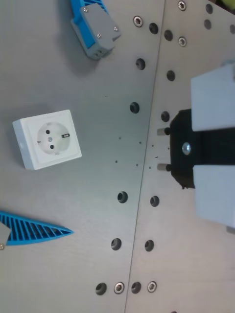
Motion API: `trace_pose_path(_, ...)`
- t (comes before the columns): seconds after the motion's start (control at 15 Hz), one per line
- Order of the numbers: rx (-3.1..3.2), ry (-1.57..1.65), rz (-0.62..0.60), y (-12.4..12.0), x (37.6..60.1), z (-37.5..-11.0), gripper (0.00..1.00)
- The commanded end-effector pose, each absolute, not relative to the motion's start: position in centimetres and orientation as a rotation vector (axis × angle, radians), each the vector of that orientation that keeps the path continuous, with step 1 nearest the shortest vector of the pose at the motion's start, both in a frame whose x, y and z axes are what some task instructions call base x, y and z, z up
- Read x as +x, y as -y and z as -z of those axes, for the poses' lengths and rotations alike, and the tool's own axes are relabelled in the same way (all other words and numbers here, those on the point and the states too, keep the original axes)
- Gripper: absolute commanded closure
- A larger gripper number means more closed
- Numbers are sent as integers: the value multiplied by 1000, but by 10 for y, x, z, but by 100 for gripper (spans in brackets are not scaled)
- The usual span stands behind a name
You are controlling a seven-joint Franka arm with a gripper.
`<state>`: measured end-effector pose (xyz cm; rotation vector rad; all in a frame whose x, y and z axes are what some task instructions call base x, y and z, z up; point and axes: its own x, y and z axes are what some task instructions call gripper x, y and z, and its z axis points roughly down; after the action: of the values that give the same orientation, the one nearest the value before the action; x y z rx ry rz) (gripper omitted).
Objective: Move above the white socket
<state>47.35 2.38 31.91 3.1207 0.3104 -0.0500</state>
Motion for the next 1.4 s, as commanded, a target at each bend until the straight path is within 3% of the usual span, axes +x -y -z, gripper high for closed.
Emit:
trace_pose_path(0.07,3109,-438,-80,-18,472,-303,100)
trace_pose_path(1.4,3070,-631,-78,-6,472,-203,100)
